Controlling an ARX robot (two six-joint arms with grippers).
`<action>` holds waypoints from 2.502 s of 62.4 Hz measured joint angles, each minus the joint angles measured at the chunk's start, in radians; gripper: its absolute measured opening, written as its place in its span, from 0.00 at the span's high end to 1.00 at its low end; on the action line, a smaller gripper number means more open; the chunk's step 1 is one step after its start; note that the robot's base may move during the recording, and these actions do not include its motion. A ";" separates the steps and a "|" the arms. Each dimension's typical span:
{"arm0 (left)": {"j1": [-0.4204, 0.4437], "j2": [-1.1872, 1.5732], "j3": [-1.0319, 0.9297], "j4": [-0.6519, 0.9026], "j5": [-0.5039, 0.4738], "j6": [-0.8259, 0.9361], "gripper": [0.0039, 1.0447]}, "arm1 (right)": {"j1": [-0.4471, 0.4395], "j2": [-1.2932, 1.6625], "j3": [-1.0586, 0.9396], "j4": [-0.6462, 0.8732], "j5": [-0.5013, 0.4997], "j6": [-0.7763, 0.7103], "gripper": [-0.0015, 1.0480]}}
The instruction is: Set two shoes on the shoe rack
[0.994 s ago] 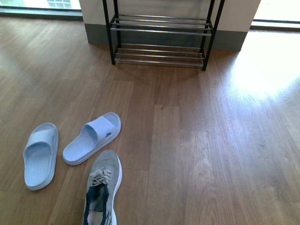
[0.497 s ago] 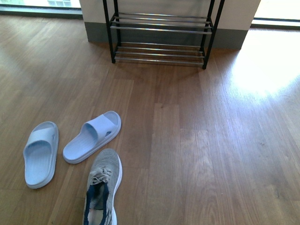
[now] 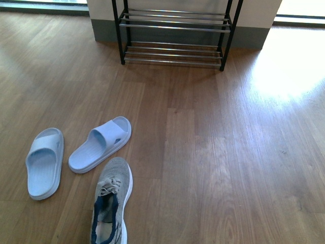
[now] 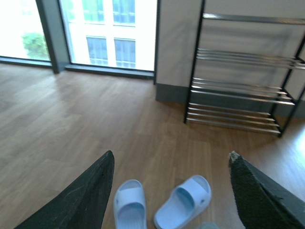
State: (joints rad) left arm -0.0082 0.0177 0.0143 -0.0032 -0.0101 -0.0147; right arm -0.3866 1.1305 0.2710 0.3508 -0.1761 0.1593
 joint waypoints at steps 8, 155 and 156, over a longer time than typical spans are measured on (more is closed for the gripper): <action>0.003 0.000 0.000 0.000 0.007 0.003 0.62 | 0.000 0.000 0.000 0.000 0.000 0.000 0.97; -0.568 2.333 0.906 0.212 -0.249 -0.359 0.09 | 0.000 0.000 0.000 0.000 0.000 0.000 0.97; -0.573 2.345 0.912 0.209 -0.243 -0.375 0.09 | 0.000 0.000 0.000 0.000 0.000 0.000 0.97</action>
State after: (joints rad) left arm -0.5808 2.3631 0.9260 0.2058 -0.2527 -0.3893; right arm -0.3866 1.1305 0.2710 0.3508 -0.1761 0.1593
